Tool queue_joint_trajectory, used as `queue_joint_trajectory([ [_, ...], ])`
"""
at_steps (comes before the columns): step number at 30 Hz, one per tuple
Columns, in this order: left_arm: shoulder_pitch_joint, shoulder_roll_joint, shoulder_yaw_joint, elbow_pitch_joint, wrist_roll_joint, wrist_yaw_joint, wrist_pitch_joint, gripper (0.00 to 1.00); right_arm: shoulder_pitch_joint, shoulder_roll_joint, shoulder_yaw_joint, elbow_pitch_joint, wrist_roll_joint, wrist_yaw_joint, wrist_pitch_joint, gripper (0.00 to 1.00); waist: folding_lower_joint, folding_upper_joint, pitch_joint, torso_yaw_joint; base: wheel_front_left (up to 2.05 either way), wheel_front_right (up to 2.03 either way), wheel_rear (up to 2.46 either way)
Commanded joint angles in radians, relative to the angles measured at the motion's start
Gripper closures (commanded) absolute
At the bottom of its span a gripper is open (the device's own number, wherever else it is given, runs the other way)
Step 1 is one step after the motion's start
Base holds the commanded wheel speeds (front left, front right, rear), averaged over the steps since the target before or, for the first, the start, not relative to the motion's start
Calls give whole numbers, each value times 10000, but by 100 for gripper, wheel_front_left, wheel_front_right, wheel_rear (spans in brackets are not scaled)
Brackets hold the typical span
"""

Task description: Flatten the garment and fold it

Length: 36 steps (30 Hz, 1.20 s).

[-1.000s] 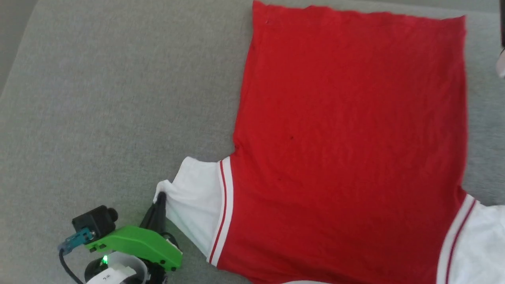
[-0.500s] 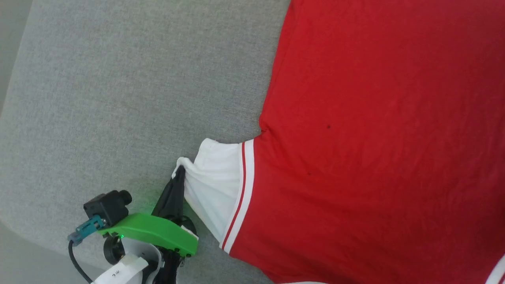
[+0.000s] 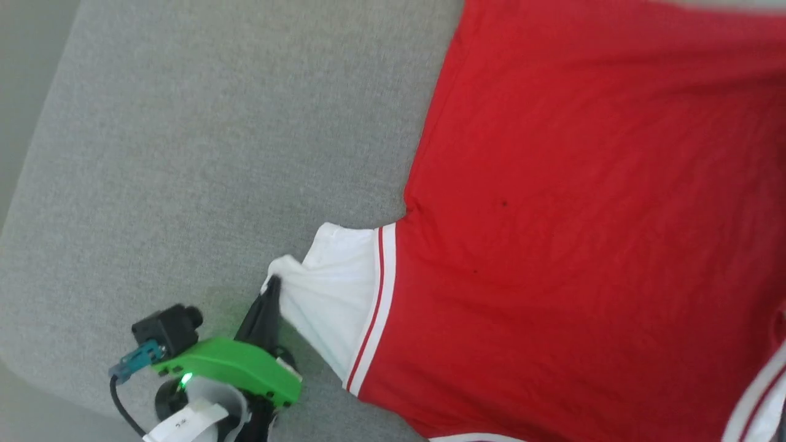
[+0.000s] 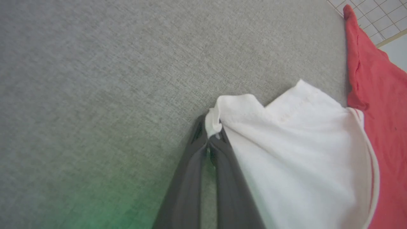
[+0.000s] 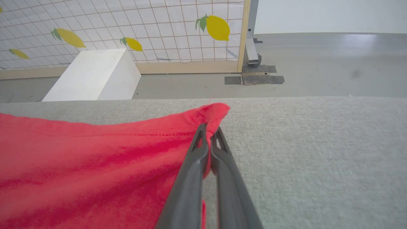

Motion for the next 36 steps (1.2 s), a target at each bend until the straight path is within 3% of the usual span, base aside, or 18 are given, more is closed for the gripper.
queue_joint_trajectory([
  [1,453,218,111,290,53,255,183,100,578,108,-223,-224,185,-17,-494,100,-1,0,-1041,-477,0,0,0],
  [6,945,517,222,8,112,505,449,100,2829,849,-1222,-1292,635,-17,-1082,100,-1,0,-2192,-964,0,0,0],
  [15,1707,961,287,-644,182,874,1012,100,6686,1578,-2134,-3009,1436,-17,1117,100,-1,0,-3418,-1831,0,0,0],
  [24,1942,1176,200,-943,232,1009,1351,100,8111,1592,-1705,-1755,2593,-17,3380,100,-1,0,-3699,-2186,0,0,0],
  [28,1973,1246,168,-1000,246,1035,1441,100,8219,1593,-1603,-1613,2593,-17,3398,100,-1,0,-3753,-2220,0,0,0],
  [29,1983,1262,167,-1012,249,1045,1455,100,8162,1593,-1618,-1688,2569,-17,3089,58,-1,0,-3772,-2219,0,0,0],
  [30,1990,1272,166,-1019,251,1054,1463,100,8123,1593,-1601,-1742,2535,-17,2842,42,-1,0,-3789,-2214,0,0,0],
  [31,2000,1281,166,-1031,252,1066,1472,100,8058,1593,-1564,-1839,2487,-17,2466,0,-1,0,-3799,-2206,0,0,0],
  [35,2003,1261,146,-1075,225,1080,1470,100,7589,1593,-1059,-2395,2264,-17,629,0,-1,0,-3761,-2143,0,0,0],
  [36,1942,1210,98,-1078,200,1061,1447,100,7074,1593,-238,-2833,2024,-17,-753,0,-1,0,-3656,-2036,0,0,0],
])
